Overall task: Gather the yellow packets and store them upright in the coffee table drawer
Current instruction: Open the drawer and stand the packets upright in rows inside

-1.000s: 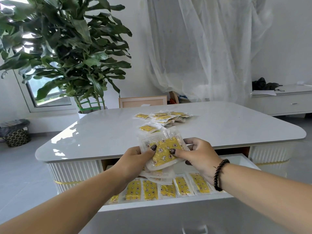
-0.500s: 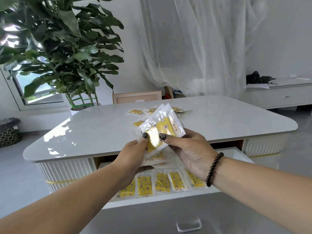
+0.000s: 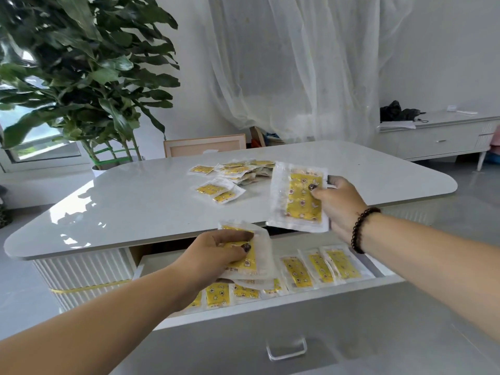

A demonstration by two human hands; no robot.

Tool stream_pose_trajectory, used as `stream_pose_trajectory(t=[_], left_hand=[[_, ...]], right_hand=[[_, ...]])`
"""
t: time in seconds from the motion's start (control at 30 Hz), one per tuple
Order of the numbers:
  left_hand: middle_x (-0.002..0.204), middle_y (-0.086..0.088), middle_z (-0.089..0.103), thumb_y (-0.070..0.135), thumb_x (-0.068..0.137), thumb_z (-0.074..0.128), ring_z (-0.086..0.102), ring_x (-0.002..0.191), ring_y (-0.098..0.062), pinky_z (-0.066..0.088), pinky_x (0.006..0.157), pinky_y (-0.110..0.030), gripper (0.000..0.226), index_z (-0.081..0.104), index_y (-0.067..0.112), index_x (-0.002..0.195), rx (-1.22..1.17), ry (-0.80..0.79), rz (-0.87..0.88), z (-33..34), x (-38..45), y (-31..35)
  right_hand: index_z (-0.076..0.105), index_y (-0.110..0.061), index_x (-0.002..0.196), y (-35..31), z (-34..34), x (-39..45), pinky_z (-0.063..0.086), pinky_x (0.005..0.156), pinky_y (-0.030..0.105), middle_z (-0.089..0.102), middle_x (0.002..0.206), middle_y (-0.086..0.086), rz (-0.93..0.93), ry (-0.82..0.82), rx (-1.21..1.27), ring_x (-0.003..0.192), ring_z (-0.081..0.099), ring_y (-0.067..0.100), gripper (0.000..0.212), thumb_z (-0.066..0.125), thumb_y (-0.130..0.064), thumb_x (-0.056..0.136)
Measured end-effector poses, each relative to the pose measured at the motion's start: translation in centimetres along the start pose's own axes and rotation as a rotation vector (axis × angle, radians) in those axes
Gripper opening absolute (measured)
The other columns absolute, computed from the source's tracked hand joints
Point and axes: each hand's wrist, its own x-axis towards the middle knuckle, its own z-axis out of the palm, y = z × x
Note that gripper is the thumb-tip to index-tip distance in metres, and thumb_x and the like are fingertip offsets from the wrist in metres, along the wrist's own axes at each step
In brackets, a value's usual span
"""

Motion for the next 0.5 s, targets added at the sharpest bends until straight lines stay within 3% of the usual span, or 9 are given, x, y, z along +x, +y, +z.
stream_pose_trajectory(t=[0.1,0.2,0.3,0.33,0.4,0.5], left_hand=[[0.093,-0.003,0.076,0.002,0.091,0.06,0.073,0.07,-0.017,0.056,0.056,-0.023,0.03,0.071,0.025,0.108,0.01,0.022,-0.017,-0.3,-0.1,-0.2],[0.091,0.003,0.073,0.002,0.091,0.06,0.073,0.067,-0.016,0.056,0.053,-0.021,0.031,0.071,0.026,0.107,0.019,0.028,-0.017,-0.5,-0.2,-0.4],[0.091,0.004,0.075,0.003,0.09,0.061,0.075,0.073,-0.02,0.059,0.058,-0.025,0.031,0.072,0.027,0.107,0.013,0.03,-0.007,-1.0,-0.3,-0.3],[0.089,0.004,0.076,0.004,0.09,0.061,0.075,0.076,-0.022,0.061,0.061,-0.027,0.03,0.072,0.027,0.106,0.011,0.031,-0.001,-1.3,-0.3,-0.3],[0.085,0.003,0.077,0.005,0.09,0.061,0.075,0.078,-0.025,0.062,0.066,-0.03,0.03,0.072,0.029,0.104,0.016,0.033,0.011,-1.8,-0.3,-0.3],[0.087,-0.002,0.077,0.005,0.091,0.06,0.075,0.078,-0.027,0.062,0.071,-0.035,0.03,0.072,0.029,0.105,0.017,0.019,0.012,-2.3,-0.1,-0.6]], right_hand=[[0.059,-0.005,0.116,1.9,-2.9,2.0,0.047,0.078,0.028,0.064,0.102,0.01,0.037,-0.08,-0.315,0.086,0.062,0.022,0.031,0.067,-0.007,0.085],[0.066,-0.011,0.088,4.8,-5.4,3.7,0.043,0.067,0.024,0.062,0.081,0.007,0.066,-0.09,-0.706,0.076,0.058,0.021,0.008,0.071,-0.011,0.082],[0.053,-0.013,0.063,7.1,-6.9,5.3,0.031,0.045,0.022,0.047,0.063,0.002,0.137,-0.071,-1.061,0.056,0.045,0.016,0.025,0.066,-0.014,0.085],[0.051,-0.013,0.063,7.6,-7.2,5.7,0.028,0.043,0.021,0.045,0.063,0.002,0.154,-0.057,-1.116,0.053,0.041,0.014,0.026,0.063,-0.012,0.086],[0.063,-0.007,0.081,8.2,-7.9,6.8,0.029,0.042,0.018,0.055,0.074,0.006,0.187,-0.046,-1.189,0.055,0.044,0.013,0.007,0.06,-0.008,0.086],[0.064,-0.001,0.098,8.9,-8.3,8.1,0.035,0.047,0.019,0.061,0.093,0.013,0.215,-0.063,-1.258,0.072,0.053,0.021,0.016,0.057,-0.002,0.084]])
